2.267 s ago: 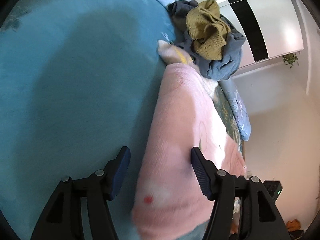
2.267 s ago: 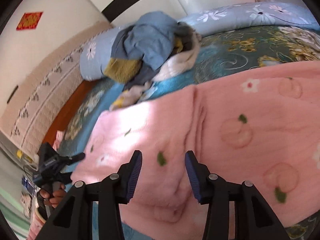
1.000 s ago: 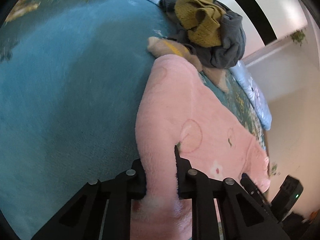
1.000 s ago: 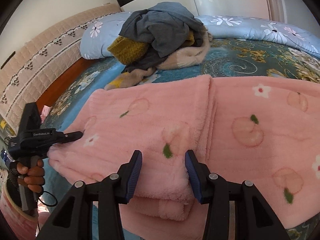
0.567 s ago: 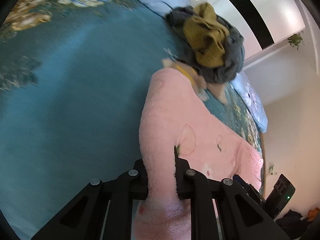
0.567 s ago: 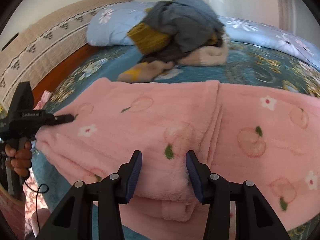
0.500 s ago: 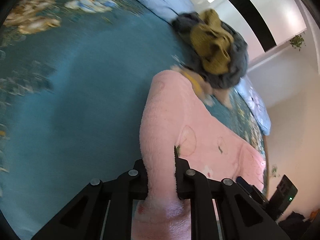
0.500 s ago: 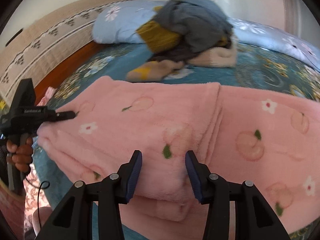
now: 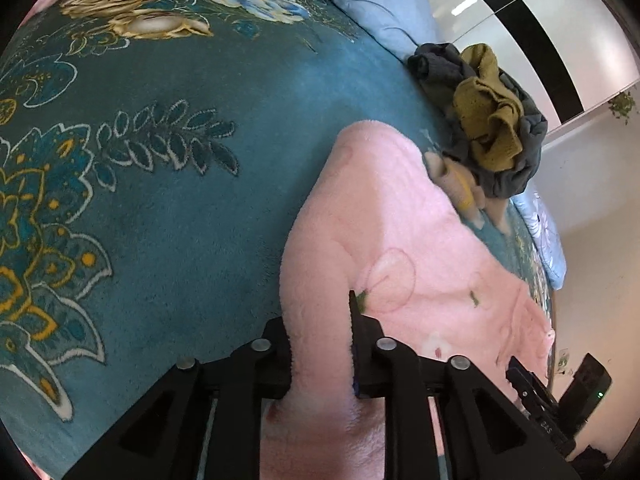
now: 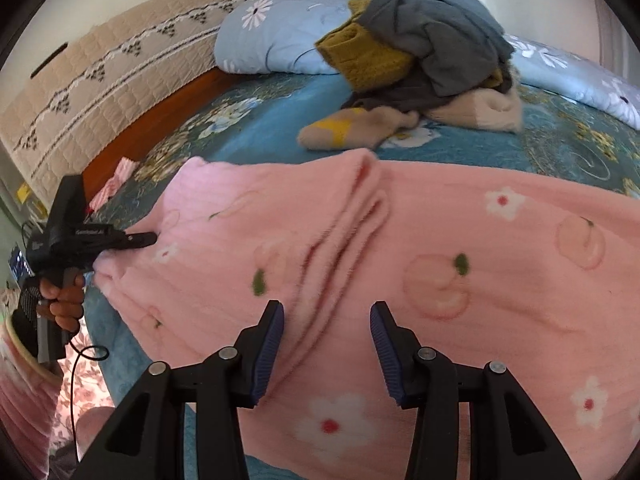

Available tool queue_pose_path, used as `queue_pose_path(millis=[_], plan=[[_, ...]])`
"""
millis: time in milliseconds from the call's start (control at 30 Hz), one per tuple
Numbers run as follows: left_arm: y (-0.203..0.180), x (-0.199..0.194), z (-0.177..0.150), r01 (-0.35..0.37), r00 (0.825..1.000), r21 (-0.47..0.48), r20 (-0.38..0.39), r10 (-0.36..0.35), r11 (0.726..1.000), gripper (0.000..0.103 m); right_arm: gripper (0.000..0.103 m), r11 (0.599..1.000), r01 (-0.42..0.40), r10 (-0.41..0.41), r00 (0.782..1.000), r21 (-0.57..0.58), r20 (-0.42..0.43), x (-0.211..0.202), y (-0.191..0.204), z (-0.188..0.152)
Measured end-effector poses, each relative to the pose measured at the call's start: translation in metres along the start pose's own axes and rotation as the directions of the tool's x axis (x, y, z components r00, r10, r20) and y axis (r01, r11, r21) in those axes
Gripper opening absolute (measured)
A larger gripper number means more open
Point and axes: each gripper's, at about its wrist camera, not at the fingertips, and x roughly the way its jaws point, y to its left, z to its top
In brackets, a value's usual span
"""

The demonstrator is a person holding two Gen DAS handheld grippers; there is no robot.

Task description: Fold clothes

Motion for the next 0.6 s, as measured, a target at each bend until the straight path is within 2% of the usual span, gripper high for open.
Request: queue_pose_path(millis=[33, 133, 200, 267, 300, 400, 467, 600], plan=[[-0.001, -0.003, 0.000, -0.008, 1.000, 0.008, 0.003, 0.008, 1.000, 0.027, 0.049, 1.000, -0.008, 0.008, 1.000, 0.018, 0.001, -0.001, -0.006, 0.000], [-0.005, -0.024, -0.001, -0.115, 0.992, 0.039, 0.062, 0.113, 0.993, 0.030, 0.049, 0.996, -0.043, 0.043, 0.999, 0.074, 0.010, -0.004, -0.021, 0.001], [-0.003, -0.041, 0.000, -0.220, 0.968, 0.010, 0.125, 0.217, 0.976, 0.030, 0.049, 0.990, -0.076, 0.074, 0.997, 0.119, 0.019, -0.006, -0.031, 0.002], [-0.001, -0.055, 0.000, -0.314, 0.931, -0.048, 0.180, 0.318, 0.948, 0.029, 0.049, 0.970, -0.154, 0.152, 0.988, 0.188, 0.023, -0.003, -0.039, 0.001], [-0.005, -0.059, -0.003, -0.318, 0.924, -0.057, 0.204, 0.323, 0.946, 0.029, 0.050, 0.956, -0.192, 0.191, 0.981, 0.222, 0.027, -0.001, -0.043, 0.001], [-0.025, -0.066, -0.023, -0.230, 0.949, 0.003, 0.222, 0.224, 0.973, 0.029, 0.054, 0.905, -0.300, 0.303, 0.952, 0.303, 0.037, 0.004, -0.050, -0.001], [-0.046, -0.058, -0.035, -0.205, 0.958, 0.067, 0.219, 0.187, 0.976, 0.029, 0.058, 0.876, -0.352, 0.362, 0.932, 0.330, 0.034, 0.009, -0.047, -0.002], [-0.070, -0.032, -0.053, -0.226, 0.963, 0.159, 0.185, 0.196, 0.961, 0.029, 0.060, 0.875, -0.352, 0.377, 0.926, 0.332, -0.013, 0.016, -0.030, -0.006]])
